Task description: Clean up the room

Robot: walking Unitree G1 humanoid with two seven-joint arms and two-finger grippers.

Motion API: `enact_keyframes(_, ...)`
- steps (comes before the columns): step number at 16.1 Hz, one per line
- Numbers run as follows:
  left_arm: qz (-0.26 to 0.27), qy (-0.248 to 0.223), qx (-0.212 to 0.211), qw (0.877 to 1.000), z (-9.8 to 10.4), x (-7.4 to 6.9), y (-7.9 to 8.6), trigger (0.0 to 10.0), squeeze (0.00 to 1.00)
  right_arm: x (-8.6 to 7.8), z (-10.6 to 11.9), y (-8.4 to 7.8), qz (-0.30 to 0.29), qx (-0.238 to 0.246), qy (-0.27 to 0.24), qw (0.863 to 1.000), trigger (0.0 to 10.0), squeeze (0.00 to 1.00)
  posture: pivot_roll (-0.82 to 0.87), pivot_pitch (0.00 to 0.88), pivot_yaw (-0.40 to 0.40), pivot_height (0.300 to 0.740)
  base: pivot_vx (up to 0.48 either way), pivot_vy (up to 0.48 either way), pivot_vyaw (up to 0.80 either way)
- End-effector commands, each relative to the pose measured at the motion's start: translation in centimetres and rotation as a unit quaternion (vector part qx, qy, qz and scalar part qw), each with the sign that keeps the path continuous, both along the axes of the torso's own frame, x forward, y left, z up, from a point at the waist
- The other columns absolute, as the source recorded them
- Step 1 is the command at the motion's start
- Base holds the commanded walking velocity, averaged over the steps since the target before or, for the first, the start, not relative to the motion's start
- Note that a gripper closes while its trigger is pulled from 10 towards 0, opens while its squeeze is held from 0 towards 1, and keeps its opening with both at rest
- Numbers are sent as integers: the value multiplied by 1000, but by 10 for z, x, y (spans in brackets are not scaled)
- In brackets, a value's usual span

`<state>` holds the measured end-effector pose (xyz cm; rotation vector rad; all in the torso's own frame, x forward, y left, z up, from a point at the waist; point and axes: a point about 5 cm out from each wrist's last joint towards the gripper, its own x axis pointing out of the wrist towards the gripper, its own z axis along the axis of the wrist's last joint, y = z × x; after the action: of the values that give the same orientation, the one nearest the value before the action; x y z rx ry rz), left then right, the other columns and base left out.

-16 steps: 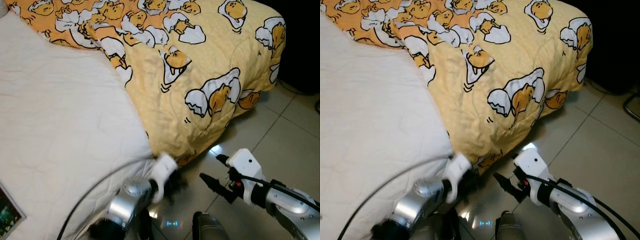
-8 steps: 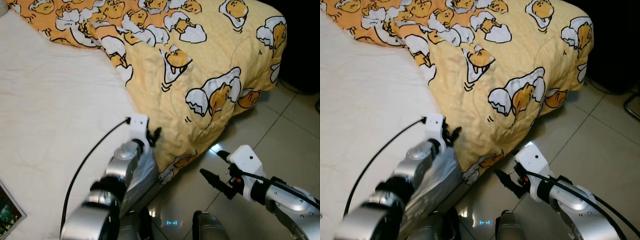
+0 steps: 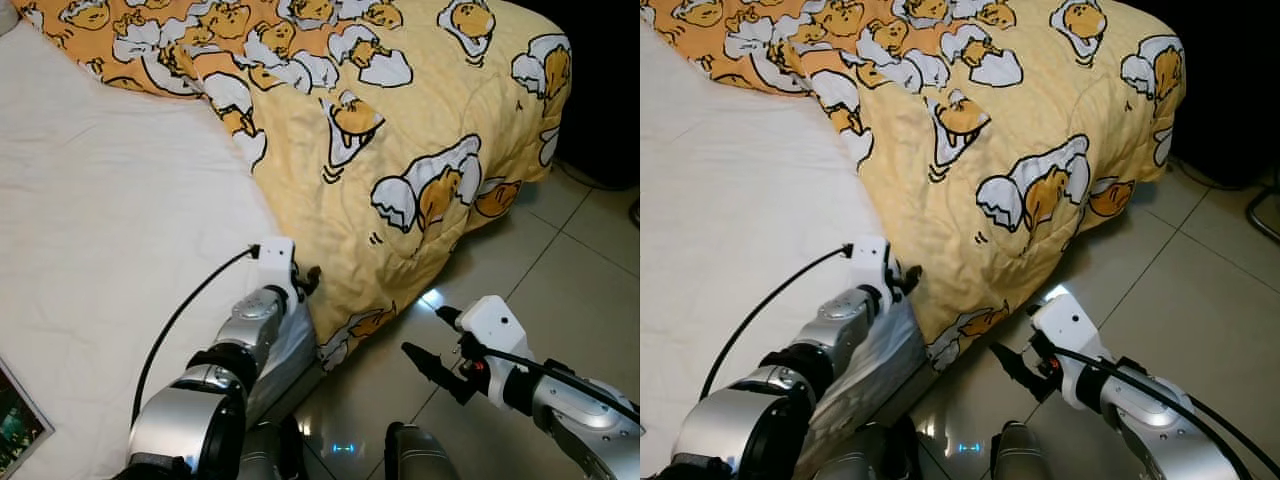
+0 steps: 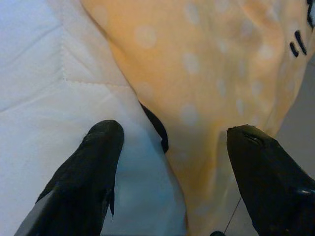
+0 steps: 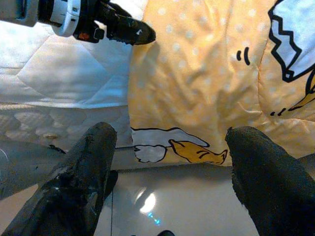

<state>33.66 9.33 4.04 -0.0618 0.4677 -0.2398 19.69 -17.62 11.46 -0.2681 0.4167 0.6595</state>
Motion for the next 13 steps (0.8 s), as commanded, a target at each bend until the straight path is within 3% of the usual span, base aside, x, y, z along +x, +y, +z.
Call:
enact_keyframes(1, 4, 16, 5, 1000, -6, -4, 1, 7216, 0, -1, 5, 0, 2, -4, -9, 1000, 10000, 0, -325, 216, 103, 740, 0, 0, 0)
enact_keyframes(2, 0, 20, -2, 1000, -7, -5, -2, 3098, 0, -2, 6, -1, 1, -5, -10, 1000, 10000, 0, -335, 224, 103, 740, 0, 0, 0)
enact_keyframes(3, -1, 21, -6, 1000, -7, -5, -4, 1529, 0, -3, 6, -1, 1, -5, -9, 1000, 10000, 0, -337, 225, 103, 740, 0, 0, 0)
enact_keyframes(6, -7, 24, -6, 1000, -7, -6, -8, 1137, 0, -9, 7, -3, 0, -7, -5, 1000, 10000, 0, -355, 252, 103, 740, 0, 0, 0)
enact_keyframes(7, -7, 25, -6, 1000, -8, -6, -9, 0, 0, -12, 8, -2, 0, -7, -3, 1000, 10000, 0, -361, 261, 104, 740, 0, 0, 0)
enact_keyframes(13, -9, 13, -35, 999, -4, -5, -16, 0, 0, -16, 8, -2, -5, -7, 2, 1000, 10000, 0, -363, 267, 106, 740, 0, 0, 0)
